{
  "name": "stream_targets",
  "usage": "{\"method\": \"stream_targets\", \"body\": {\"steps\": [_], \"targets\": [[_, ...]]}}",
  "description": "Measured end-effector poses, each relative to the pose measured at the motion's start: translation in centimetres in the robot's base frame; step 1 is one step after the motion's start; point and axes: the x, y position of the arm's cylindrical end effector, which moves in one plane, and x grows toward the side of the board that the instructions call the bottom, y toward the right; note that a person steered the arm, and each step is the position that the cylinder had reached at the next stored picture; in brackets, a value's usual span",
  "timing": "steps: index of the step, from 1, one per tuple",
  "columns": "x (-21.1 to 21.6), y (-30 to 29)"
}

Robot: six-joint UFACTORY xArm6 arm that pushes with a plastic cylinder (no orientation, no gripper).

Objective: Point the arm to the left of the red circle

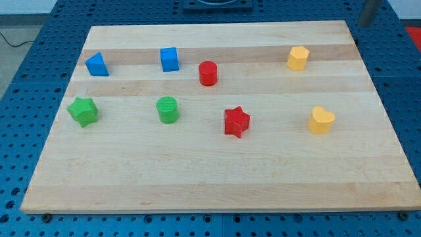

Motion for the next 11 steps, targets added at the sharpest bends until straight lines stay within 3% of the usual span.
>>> {"method": "stream_targets", "body": {"steps": [3, 4, 5, 8, 9, 11], "targets": [[8.2, -3.4], [13.1, -6.0], [16.7, -10.9], [21.6, -33.4], [20.0, -39.7], [15.9, -39.5]]}}
